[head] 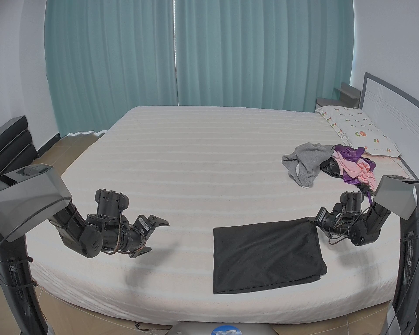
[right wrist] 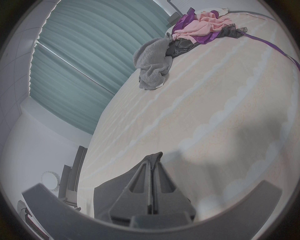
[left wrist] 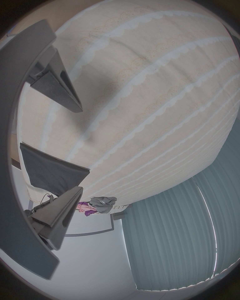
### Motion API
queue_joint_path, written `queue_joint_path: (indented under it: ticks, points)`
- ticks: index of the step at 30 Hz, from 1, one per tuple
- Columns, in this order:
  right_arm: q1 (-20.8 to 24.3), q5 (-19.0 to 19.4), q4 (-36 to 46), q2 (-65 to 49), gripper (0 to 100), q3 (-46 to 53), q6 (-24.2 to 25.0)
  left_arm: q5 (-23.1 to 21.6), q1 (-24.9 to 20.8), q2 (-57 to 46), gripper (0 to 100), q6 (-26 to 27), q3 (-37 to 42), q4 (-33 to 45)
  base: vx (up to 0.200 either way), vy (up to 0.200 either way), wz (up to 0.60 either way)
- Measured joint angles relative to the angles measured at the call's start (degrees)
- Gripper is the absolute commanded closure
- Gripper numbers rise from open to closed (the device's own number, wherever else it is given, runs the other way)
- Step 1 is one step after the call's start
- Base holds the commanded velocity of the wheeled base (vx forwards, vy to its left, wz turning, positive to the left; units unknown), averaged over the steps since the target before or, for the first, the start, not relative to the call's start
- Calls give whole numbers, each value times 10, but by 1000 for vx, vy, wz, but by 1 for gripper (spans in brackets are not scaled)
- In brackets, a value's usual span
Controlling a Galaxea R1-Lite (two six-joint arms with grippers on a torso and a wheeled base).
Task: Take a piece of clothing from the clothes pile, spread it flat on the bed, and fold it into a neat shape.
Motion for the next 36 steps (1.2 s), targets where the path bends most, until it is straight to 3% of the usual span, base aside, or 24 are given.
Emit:
queue_joint_path:
  ticks: [3,4,19,25,30,36]
  points:
    - [-1,3,0,0,100,0,1,0,-1,0,0,0,0,0,0,0,0]
    - [-1,4,0,1,0,0,1,0,-1,0,0,0,0,0,0,0,0]
    - [-3,6,-7,-36,0,52,3,0,-4,0,0,0,0,0,0,0,0]
    - [-4,4,-12,-70,0,102,4,0,-4,0,0,0,-2,0,-200,0,0]
    - [-7,3,-33,-81,0,130,6,0,-9,0,0,-1,-2,0,0,0,0]
    - [-9,4,-47,-85,0,142,46,1,-9,4,0,-5,-15,1,0,0,0]
